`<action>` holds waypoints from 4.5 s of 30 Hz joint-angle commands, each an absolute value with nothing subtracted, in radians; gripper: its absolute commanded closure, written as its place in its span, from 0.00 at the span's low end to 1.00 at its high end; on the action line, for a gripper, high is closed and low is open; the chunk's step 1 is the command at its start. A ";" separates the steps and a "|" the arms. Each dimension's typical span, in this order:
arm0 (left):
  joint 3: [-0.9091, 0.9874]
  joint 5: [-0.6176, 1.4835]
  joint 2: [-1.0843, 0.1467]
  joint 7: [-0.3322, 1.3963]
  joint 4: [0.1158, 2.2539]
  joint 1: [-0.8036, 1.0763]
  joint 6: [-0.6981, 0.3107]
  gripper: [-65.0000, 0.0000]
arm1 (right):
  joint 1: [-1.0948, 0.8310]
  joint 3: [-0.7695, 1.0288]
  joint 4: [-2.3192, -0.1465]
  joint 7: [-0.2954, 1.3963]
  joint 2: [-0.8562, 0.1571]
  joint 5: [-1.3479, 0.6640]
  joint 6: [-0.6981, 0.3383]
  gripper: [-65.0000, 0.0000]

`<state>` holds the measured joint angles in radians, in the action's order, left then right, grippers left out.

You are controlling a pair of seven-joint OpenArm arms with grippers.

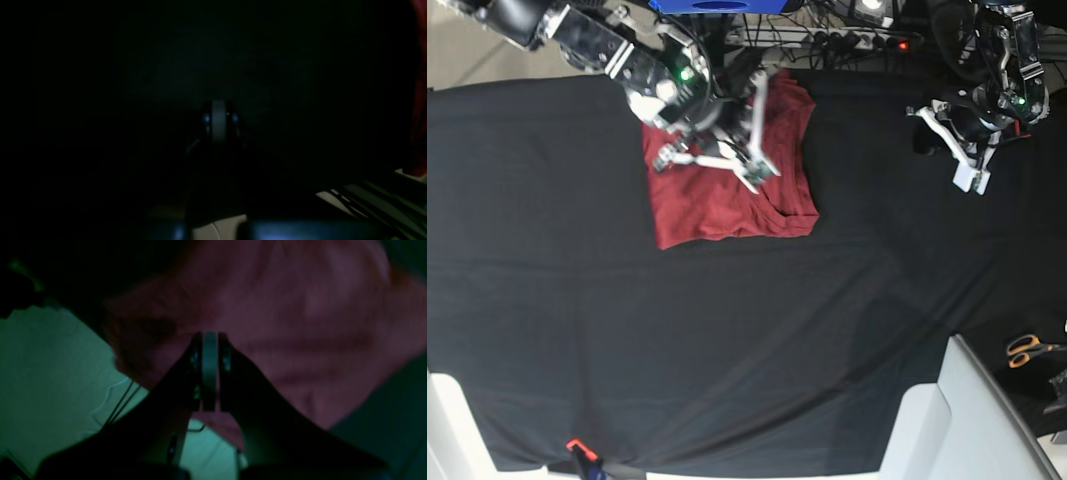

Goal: Fold the T-shirt properly
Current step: 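Lift the right gripper off the shirt and move it beside the collar end, then move the left gripper from its parked pose over the shirt's edge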

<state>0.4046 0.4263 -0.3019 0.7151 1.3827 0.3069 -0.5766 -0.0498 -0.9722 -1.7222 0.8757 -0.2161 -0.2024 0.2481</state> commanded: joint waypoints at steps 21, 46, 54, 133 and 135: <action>0.412 0.432 -0.326 0.704 1.399 0.335 -0.575 1.00 | -0.186 -0.958 -1.705 0.823 -0.225 -0.208 0.320 0.99; 0.412 0.432 -0.326 0.704 1.399 0.364 -0.575 1.00 | -0.217 -0.786 -1.653 0.743 -0.351 -0.211 0.423 0.99; 0.412 0.432 -0.326 0.702 1.399 0.363 -0.575 1.00 | -0.268 -0.796 -1.771 0.750 -0.343 -0.211 0.427 0.99; 0.099 0.653 -0.077 0.845 1.122 0.125 -0.698 1.00 | -0.314 -0.549 -1.929 0.719 -0.334 -0.209 0.427 0.98; 0.062 0.653 -0.104 0.920 1.175 0.120 -0.698 1.00 | -0.326 -0.515 -1.929 0.719 -0.335 -0.209 0.424 0.98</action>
<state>0.0628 0.6792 -0.0914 0.8886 1.1606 0.1226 -0.7040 -0.3260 -0.5171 -1.9106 0.7357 -0.3325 -0.2169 0.4271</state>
